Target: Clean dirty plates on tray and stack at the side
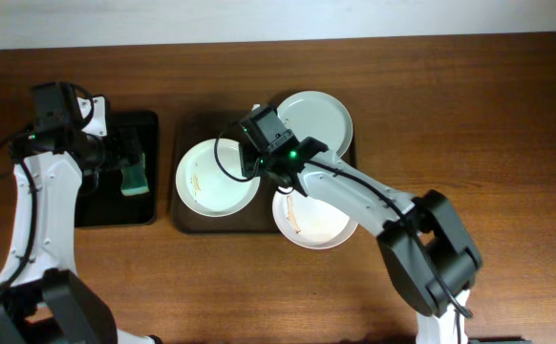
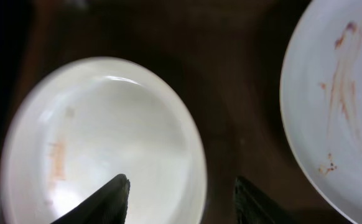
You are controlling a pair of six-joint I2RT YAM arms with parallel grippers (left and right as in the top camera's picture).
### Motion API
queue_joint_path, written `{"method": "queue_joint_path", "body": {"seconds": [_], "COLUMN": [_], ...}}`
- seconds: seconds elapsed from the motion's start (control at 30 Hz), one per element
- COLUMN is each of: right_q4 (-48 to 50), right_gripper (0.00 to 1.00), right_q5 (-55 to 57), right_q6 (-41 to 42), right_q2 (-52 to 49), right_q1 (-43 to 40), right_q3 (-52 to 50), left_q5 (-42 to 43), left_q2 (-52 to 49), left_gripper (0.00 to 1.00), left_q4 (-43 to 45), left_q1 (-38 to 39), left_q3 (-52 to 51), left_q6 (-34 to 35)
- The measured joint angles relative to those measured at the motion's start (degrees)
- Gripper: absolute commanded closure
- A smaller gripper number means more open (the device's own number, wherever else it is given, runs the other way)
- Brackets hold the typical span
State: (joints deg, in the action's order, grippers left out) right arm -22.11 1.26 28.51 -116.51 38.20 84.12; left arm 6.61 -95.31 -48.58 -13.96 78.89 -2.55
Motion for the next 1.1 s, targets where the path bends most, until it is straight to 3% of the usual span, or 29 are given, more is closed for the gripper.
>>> {"method": "queue_joint_path", "body": {"seconds": [0.17, 0.3, 0.4, 0.43, 0.5, 0.6, 0.67, 0.77, 0.8, 0.9, 1.0, 1.1], "right_q4": [0.74, 1.81, 2.08, 2.25, 2.45, 2.45, 2.45, 2.40, 2.40, 2.40, 2.43, 2.43], "right_gripper": [0.74, 0.79, 0.93, 0.96, 0.96, 0.96, 0.96, 0.96, 0.96, 0.96, 0.96, 0.96], "right_q5": [0.20, -0.22, -1.11, -1.55, -2.14, -2.38, -2.38, -2.49, -2.64, -2.64, -2.64, -2.64], "right_q6": [0.81, 2.56, 4.00, 4.42, 4.98, 4.96, 4.94, 4.96, 4.96, 4.96, 4.96, 4.96], "right_q2": [-4.44, -6.03, -7.02, -7.52, -7.52, -7.52, -7.52, -7.52, -7.52, -7.52, -7.52, -7.52], "right_q1": [0.00, 0.00, 0.00, 0.00, 0.00, 0.00, 0.00, 0.00, -0.07, -0.07, -0.07, -0.07], "right_q3": [0.00, 0.00, 0.00, 0.00, 0.07, 0.11, 0.11, 0.11, 0.11, 0.11, 0.11, 0.11], "left_q5": [-0.04, -0.04, -0.04, -0.04, 0.00, -0.02, -0.09, -4.46, -5.25, -6.01, -6.01, -6.01], "left_q2": [-1.14, -1.14, -1.14, -1.14, -1.14, -1.14, -2.80, -9.53, -11.10, -14.53, -17.79, -18.08], "left_gripper": [0.11, 0.11, 0.11, 0.16, 0.25, 0.25, 0.20, 0.20, 0.29, 0.38, 0.55, 0.59], "left_q4": [0.50, 0.61, -0.76, -1.55, -2.32, -3.52, -2.60, 6.29, 8.74, 10.51, 10.51, 10.54], "left_q1": [0.00, 0.00, 0.00, 0.00, 0.00, 0.00, 0.00, 0.00, 0.00, 0.00, 0.42, 1.66], "left_q3": [-0.02, -0.02, 0.00, 0.00, -0.02, -0.02, -0.42, -1.60, -1.64, -1.66, -1.66, -1.77], "left_q6": [0.04, 0.04, 0.09, 0.50, 1.33, 3.89, 5.07, 5.38, 5.38, 5.40, 5.42, 5.40]}}
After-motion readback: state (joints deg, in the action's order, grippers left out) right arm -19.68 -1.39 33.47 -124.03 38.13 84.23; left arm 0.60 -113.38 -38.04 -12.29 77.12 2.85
